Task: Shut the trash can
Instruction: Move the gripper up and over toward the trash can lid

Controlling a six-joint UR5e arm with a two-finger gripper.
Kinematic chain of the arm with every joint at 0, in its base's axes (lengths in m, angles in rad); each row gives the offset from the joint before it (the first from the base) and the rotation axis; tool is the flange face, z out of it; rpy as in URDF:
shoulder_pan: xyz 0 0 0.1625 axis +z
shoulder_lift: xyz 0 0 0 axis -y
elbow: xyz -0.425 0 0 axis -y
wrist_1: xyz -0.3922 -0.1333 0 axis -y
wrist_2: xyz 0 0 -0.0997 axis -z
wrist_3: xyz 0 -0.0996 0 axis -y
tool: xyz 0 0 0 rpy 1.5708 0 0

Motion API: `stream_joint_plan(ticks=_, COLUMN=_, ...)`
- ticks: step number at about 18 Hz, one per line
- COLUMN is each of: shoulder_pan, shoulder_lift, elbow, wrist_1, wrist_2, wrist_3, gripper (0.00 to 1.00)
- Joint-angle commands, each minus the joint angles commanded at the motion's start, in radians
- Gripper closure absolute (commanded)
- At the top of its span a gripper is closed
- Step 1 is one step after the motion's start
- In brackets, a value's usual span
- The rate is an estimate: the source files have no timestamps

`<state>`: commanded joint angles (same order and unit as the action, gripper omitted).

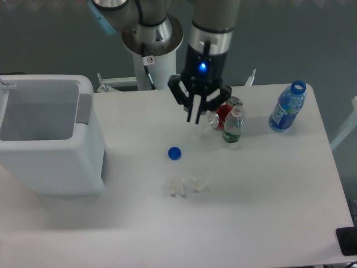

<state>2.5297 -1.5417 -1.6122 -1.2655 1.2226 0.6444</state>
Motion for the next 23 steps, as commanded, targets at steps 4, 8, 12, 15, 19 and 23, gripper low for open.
stream_joint_plan(ticks=4, shoulder_pan=-0.055, shoulder_lift=0.024, elbow=0.011, wrist_1=0.005, wrist_2=-0.005, wrist_3=-0.113, gripper=1.00)
stream_joint_plan(ticks=8, shoulder_pan=-0.091, shoulder_lift=0.064, elbow=0.018, wrist_1=0.003, wrist_2=-0.075, wrist_3=-0.169, gripper=1.00)
stream_joint_plan(ticks=12, shoulder_pan=-0.172, shoulder_lift=0.095, elbow=0.020, wrist_1=0.003, wrist_2=-0.109, wrist_3=-0.207, gripper=1.00)
stream_joint_plan(ticks=15, shoulder_pan=-0.232, shoulder_lift=0.104, elbow=0.020, wrist_1=0.006, wrist_2=-0.124, wrist_3=-0.259, gripper=1.00)
stream_joint_plan(ticks=19, shoulder_pan=-0.270, shoulder_lift=0.112, elbow=0.028, wrist_1=0.012, wrist_2=-0.187, wrist_3=-0.301, gripper=1.00)
stream_joint_plan(ticks=23, shoulder_pan=-0.299, shoulder_lift=0.114, elbow=0.048, wrist_1=0.021, wrist_2=-0.250, wrist_3=-0.338, gripper=1.00)
